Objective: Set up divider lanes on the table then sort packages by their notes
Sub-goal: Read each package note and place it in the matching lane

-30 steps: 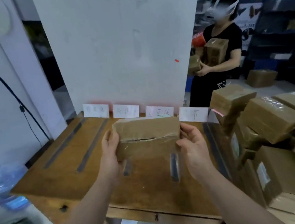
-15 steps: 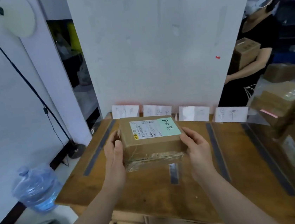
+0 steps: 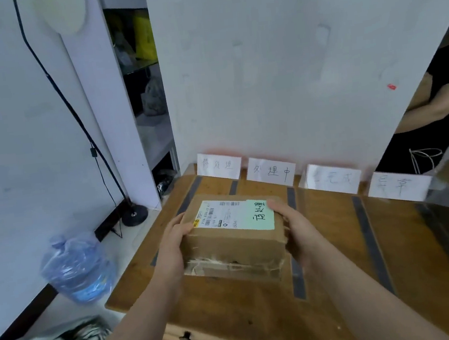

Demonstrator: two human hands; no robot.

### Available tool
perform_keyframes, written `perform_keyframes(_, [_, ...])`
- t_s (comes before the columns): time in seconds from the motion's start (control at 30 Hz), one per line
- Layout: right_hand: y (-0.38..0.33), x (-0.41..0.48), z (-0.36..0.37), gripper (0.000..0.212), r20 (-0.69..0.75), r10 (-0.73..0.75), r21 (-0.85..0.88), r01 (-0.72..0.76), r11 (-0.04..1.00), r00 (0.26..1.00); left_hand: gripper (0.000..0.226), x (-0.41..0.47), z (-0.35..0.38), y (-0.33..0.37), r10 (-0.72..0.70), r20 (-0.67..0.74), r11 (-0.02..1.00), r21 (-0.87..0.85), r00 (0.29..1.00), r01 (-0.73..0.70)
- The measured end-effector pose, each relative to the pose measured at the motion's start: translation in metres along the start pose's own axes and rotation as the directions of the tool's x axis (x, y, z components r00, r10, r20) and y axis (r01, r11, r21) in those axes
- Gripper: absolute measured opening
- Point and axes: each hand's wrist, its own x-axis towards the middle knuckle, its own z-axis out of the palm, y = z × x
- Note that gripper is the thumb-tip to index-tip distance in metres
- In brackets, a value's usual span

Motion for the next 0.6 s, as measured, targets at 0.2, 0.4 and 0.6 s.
perform_keyframes(0.2, [-0.021,0.032,0.004,0.032,0.004,-0.056,0.019,0.056,0.998,0.998,0.036,0.045,0.006,0.023,0.012,-0.057,0.992,0.128,0.998,-0.005])
perform_keyframes(0.4, [-0.033,0.068,0.012,0.03,-0.11,-0.079,0.139,0.094,0.986,0.991,0.106,0.069,0.031,0.018,-0.129,-0.026,0.992,0.006,0.991,0.129])
perform_keyframes(0.6, [-0.025,0.113,0.036,0.048,-0.179,-0.075,0.163,0.104,0.981,0.981,0.075,0.085,0.051,0.013,-0.236,0.181,0.972,0.036,0.955,0.233])
